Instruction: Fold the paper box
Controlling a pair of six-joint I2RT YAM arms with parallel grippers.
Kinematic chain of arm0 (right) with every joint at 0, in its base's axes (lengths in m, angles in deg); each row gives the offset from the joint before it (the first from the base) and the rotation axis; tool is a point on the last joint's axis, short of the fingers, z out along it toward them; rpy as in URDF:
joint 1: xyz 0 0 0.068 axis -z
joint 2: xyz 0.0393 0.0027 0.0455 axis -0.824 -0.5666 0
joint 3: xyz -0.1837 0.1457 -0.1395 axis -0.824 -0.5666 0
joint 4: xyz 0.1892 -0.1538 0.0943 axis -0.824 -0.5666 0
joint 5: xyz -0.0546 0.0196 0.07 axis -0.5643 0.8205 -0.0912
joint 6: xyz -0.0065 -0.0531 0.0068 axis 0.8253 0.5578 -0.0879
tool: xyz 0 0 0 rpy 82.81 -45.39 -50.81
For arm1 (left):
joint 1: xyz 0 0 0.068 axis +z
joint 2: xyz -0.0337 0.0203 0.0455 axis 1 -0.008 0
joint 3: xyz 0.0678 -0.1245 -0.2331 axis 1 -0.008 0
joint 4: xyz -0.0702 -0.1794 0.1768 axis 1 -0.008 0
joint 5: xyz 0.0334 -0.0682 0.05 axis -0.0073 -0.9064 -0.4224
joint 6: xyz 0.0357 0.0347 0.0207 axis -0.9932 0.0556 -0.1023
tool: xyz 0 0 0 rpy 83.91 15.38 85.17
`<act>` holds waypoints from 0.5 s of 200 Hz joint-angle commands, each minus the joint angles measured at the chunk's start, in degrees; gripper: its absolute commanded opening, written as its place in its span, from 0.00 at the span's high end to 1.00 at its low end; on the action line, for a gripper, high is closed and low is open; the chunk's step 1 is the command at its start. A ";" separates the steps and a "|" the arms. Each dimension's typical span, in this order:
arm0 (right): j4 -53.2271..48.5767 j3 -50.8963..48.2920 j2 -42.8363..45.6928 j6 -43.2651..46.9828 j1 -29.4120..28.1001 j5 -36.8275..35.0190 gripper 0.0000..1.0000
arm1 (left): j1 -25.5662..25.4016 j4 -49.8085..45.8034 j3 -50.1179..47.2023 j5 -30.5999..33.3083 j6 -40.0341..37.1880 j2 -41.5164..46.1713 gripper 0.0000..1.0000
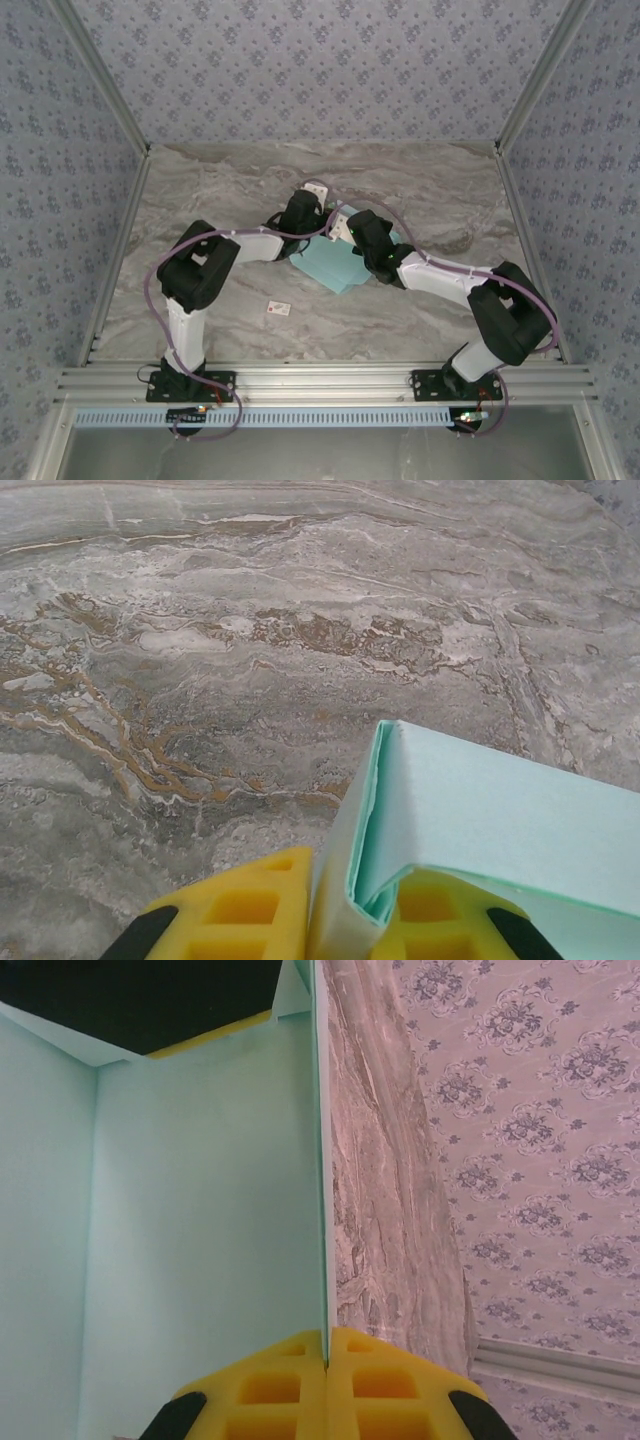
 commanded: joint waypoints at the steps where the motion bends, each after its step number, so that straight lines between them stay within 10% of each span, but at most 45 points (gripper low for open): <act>1: -3.51 -0.07 1.03 -1.40 -1.32 0.76 1.00 | 1.67 -2.94 1.46 12.89 4.57 0.71 0.91; 45: -3.38 -0.20 1.14 -1.89 -1.14 0.69 1.00 | 0.97 -3.93 1.32 17.46 3.90 1.86 0.92; 100: -3.52 0.17 1.52 -1.92 0.29 0.38 1.00 | 1.93 5.76 -3.44 4.14 0.54 3.84 0.73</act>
